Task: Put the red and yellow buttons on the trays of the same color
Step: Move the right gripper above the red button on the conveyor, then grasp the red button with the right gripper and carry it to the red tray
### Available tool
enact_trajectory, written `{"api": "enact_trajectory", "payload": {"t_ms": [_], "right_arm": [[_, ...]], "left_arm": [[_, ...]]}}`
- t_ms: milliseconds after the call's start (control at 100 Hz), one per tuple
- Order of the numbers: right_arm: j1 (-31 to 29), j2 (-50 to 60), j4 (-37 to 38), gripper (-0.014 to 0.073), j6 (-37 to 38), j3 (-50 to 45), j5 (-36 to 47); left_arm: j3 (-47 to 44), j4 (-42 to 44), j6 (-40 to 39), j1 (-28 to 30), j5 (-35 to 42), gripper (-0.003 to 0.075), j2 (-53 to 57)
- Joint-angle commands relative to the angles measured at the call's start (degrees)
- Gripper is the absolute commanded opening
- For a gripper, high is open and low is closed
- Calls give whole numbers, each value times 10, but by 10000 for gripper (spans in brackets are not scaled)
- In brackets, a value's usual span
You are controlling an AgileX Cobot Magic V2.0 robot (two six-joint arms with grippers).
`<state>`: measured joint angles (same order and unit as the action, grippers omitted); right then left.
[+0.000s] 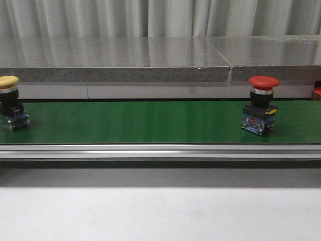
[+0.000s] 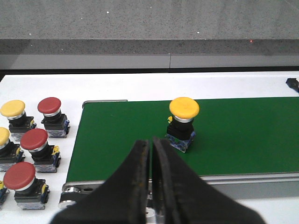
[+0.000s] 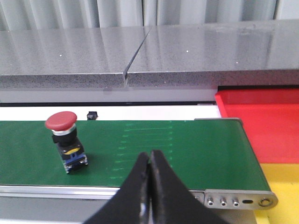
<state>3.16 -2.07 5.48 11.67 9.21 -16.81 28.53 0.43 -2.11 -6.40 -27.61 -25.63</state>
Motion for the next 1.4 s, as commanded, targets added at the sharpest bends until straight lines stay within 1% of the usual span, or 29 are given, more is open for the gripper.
{"api": "enact_trajectory", "payload": {"t_ms": [0, 110, 180, 250, 320, 400, 570, 620, 690, 740, 760, 790, 800, 810, 830, 840, 880, 900, 920, 1000, 1120, 1390], "right_arm": [[-1, -45, -10, -68, -1, 78, -37], [-1, -118, -10, -68, -1, 162, -156], [-1, -170, -10, -68, -1, 213, -211], [-1, -219, -13, -68, -1, 254, -244], [-1, -260, -14, -68, -1, 285, -258], [-1, -301, -14, -68, -1, 307, -251], [-1, -360, -14, -54, -1, 317, -243], [-1, -371, -14, -15, -1, 317, -246], [-1, -383, -14, 87, -1, 317, -247], [-1, -387, -14, 208, -1, 317, -247], [-1, -389, -14, 244, -1, 317, -247], [-1, -390, -14, 339, -1, 317, -246], [-1, -390, -14, 358, -1, 317, -245], [-1, -390, -14, 399, -1, 317, -245], [-1, -391, -14, 440, -1, 317, -244], [-1, -391, -14, 479, -1, 317, -243], [-1, -391, -14, 589, -1, 316, -242], [-1, -391, -14, 636, -1, 316, -242], [-1, -391, -14, 664, -2, 316, -242], [-1, -392, -14, 641, -13, 316, -241], [-1, -420, -14, 635, -16, 324, -240], [-1, -552, -44, 635, -62, 371, -237]], "left_arm": [[15, -4, -2, -5, 49, -19, -2], [15, -4, -2, -5, 49, -19, -2], [15, -4, -2, -5, 49, -19, -2], [15, -4, -2, -5, 49, -19, -2], [15, -4, -2, -5, 49, -19, -2], [15, -4, -2, -5, 49, -19, -2], [15, -4, -2, -5, 48, -19, -2], [15, -4, -2, -5, 48, -19, -2], [15, -4, -2, -5, 47, -19, -2], [15, -4, -2, -5, 47, -19, -2], [15, -4, -2, -5, 47, -19, -2], [15, -4, -2, -5, 47, -19, -2], [15, -4, -2, -5, 47, -19, -2], [15, -4, -2, -5, 47, -19, -2], [15, -4, -2, -5, 47, -19, -2], [15, -4, -2, -5, 47, -19, -2], [15, -4, -2, -5, 47, -19, -2], [15, -4, -2, -5, 47, -19, -2], [15, -4, -2, -5, 47, -19, -2], [15, -4, -2, -5, 47, -19, -2], [15, -4, -2, -5, 47, -19, -2], [15, -4, -2, -5, 47, -19, -2]]}}
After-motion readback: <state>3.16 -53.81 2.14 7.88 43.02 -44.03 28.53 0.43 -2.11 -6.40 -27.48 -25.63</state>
